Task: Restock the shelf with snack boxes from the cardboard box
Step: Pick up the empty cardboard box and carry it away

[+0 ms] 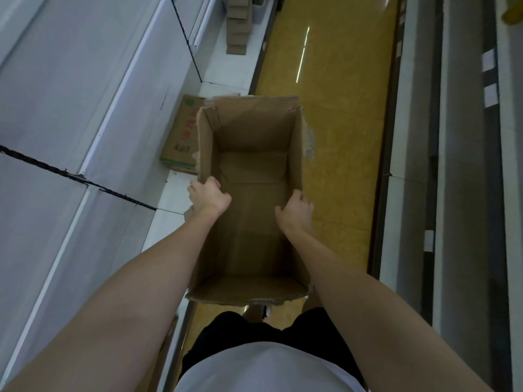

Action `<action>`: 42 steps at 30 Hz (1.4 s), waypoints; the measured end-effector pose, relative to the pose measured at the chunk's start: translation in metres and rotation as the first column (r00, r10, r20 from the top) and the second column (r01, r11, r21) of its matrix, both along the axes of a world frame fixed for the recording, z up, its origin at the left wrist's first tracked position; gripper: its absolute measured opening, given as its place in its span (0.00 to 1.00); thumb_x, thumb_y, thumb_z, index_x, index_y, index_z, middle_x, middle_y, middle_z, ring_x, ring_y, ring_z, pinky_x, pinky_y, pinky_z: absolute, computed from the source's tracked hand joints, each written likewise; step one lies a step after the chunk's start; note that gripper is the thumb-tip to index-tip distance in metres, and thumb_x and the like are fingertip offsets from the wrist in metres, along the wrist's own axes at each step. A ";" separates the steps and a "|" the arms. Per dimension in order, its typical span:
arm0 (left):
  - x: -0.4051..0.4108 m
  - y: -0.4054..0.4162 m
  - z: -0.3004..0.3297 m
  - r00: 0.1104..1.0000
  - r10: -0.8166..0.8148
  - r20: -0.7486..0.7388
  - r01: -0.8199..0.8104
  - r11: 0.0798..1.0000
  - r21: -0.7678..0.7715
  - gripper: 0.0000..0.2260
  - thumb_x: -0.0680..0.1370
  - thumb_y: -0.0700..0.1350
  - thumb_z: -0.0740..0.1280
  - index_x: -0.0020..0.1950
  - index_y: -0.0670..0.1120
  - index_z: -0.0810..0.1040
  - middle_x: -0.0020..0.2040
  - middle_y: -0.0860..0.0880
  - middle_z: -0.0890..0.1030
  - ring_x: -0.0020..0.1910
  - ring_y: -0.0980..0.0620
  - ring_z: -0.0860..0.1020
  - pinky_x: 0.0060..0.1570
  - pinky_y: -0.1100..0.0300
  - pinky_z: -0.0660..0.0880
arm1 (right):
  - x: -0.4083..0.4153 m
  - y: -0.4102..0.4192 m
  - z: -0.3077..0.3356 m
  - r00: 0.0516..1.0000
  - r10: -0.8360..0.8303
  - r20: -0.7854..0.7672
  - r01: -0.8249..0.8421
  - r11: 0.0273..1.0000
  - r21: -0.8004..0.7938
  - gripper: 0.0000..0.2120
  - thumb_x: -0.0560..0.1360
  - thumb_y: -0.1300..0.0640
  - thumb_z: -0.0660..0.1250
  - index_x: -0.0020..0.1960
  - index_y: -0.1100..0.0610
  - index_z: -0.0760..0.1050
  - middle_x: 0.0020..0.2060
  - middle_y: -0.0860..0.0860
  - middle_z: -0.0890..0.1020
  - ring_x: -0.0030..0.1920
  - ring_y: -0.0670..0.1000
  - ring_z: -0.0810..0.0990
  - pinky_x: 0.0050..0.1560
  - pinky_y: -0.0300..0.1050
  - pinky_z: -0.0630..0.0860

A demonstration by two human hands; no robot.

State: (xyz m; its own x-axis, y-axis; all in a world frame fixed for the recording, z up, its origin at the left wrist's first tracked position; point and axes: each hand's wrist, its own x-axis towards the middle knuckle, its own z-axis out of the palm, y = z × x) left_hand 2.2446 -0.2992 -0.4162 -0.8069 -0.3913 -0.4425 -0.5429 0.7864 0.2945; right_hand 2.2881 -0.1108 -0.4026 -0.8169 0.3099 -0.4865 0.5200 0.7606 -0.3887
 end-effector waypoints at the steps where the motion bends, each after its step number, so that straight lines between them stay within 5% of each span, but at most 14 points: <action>1: -0.001 0.003 0.001 1.000 0.009 -0.001 -0.009 1.000 0.000 0.11 0.76 0.47 0.71 0.56 0.51 0.74 0.63 0.42 0.67 0.63 0.42 0.68 0.62 0.47 0.71 | 0.000 -0.001 0.000 1.000 -0.008 0.000 0.008 1.000 0.009 0.27 0.78 0.51 0.66 0.73 0.59 0.63 0.68 0.58 0.72 0.69 0.59 0.67 0.69 0.56 0.68; 12: -0.043 0.040 0.036 0.993 0.027 -0.114 -0.009 0.989 0.150 0.07 0.76 0.42 0.70 0.52 0.49 0.76 0.65 0.42 0.66 0.66 0.40 0.66 0.63 0.48 0.70 | -0.038 0.026 0.025 0.993 -0.061 0.100 0.067 0.996 -0.065 0.22 0.78 0.45 0.67 0.68 0.53 0.71 0.67 0.57 0.73 0.69 0.61 0.66 0.69 0.57 0.68; 19: -0.115 0.096 0.065 0.997 0.037 -0.067 -0.027 0.989 0.142 0.13 0.76 0.46 0.67 0.58 0.42 0.80 0.60 0.41 0.79 0.65 0.37 0.72 0.66 0.48 0.65 | -0.082 0.084 0.043 0.985 -0.173 0.012 0.173 0.975 -0.139 0.21 0.78 0.45 0.67 0.67 0.54 0.72 0.67 0.57 0.70 0.69 0.60 0.64 0.64 0.54 0.67; 29: -0.207 0.236 0.082 0.977 0.210 0.036 -0.213 0.972 0.099 0.24 0.78 0.51 0.65 0.71 0.40 0.71 0.75 0.40 0.63 0.74 0.36 0.59 0.71 0.41 0.64 | -0.219 0.231 0.046 0.998 -0.070 0.004 0.070 0.994 -0.080 0.26 0.78 0.43 0.65 0.66 0.61 0.72 0.70 0.59 0.67 0.71 0.61 0.63 0.68 0.54 0.65; 36: -0.274 0.321 0.094 0.941 0.338 -0.008 -0.329 0.922 0.206 0.24 0.78 0.49 0.66 0.70 0.38 0.71 0.75 0.39 0.63 0.69 0.39 0.69 0.65 0.51 0.70 | -0.305 0.323 0.061 0.997 -0.080 -0.003 0.078 0.983 -0.167 0.25 0.78 0.44 0.66 0.65 0.62 0.74 0.75 0.59 0.63 0.74 0.64 0.60 0.72 0.58 0.62; 40: -0.315 0.353 0.097 0.907 0.417 -0.062 -0.370 0.858 0.357 0.27 0.75 0.52 0.67 0.69 0.37 0.72 0.67 0.41 0.69 0.59 0.40 0.76 0.61 0.47 0.76 | -0.346 0.355 0.068 0.993 -0.108 -0.045 0.098 0.979 -0.180 0.24 0.78 0.44 0.65 0.64 0.61 0.75 0.76 0.57 0.61 0.74 0.63 0.58 0.70 0.59 0.64; 42: -0.336 0.369 0.101 0.899 0.428 -0.091 -0.369 0.854 0.367 0.27 0.77 0.52 0.66 0.71 0.38 0.70 0.68 0.42 0.67 0.62 0.39 0.74 0.63 0.45 0.74 | -0.366 0.367 0.071 0.992 -0.100 -0.072 0.086 0.981 -0.176 0.24 0.78 0.44 0.65 0.64 0.61 0.75 0.75 0.57 0.61 0.74 0.63 0.58 0.71 0.59 0.64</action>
State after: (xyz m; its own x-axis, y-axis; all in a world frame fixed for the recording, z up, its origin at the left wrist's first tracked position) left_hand 1.9082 0.0697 -0.3149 -0.6850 -0.5480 -0.4801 -0.7096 0.3522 0.6103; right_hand 1.9224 0.2559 -0.3315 -0.8267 0.3038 -0.4735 0.5475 0.6283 -0.5527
